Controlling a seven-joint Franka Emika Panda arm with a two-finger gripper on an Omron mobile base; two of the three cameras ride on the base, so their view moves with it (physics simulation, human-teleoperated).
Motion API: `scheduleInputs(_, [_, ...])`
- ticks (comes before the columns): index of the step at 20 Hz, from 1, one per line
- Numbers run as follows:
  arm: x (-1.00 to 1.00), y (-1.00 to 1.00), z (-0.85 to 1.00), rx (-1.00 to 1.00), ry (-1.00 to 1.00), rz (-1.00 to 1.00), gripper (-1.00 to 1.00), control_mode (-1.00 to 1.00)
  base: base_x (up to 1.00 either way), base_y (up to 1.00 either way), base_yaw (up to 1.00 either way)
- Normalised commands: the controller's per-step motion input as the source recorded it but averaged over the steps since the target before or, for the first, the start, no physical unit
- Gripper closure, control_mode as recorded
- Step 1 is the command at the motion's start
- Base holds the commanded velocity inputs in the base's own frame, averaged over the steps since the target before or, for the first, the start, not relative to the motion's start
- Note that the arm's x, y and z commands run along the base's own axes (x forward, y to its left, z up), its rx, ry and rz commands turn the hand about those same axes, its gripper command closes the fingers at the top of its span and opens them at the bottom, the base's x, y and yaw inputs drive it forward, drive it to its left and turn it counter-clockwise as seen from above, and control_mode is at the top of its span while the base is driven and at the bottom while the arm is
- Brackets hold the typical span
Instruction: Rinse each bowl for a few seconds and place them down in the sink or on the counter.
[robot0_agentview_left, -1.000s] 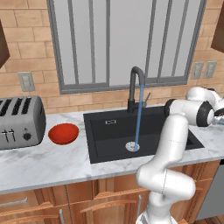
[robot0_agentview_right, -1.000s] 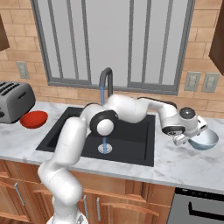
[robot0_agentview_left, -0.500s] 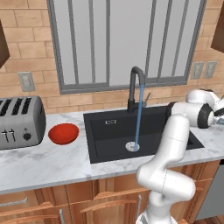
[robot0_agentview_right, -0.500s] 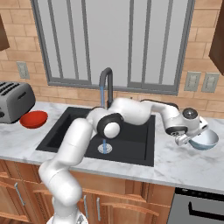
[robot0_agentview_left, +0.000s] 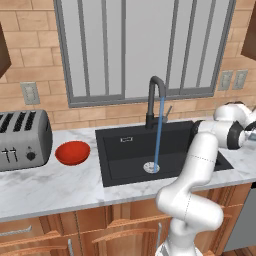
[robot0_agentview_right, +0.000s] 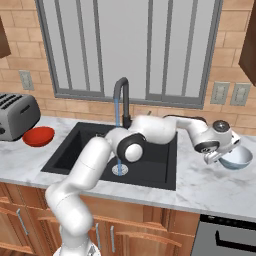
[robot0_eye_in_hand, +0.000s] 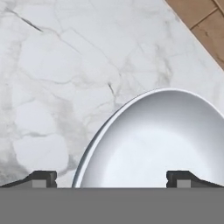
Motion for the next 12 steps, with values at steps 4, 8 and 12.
scheduleInputs(4, [0.16,-0.12,-0.15,0.01,0.04,0.03,1.0,-1.0,0.0,0.0,0.0])
scheduleInputs(8, [-0.02,-0.05,-0.03,0.01,0.01,0.01,1.0,-1.0,0.0,0.0,0.0])
scheduleInputs(12, [-0.48,0.3,0.0,0.0,-0.03,0.0,1.0,-1.0,0.0,0.0,0.0])
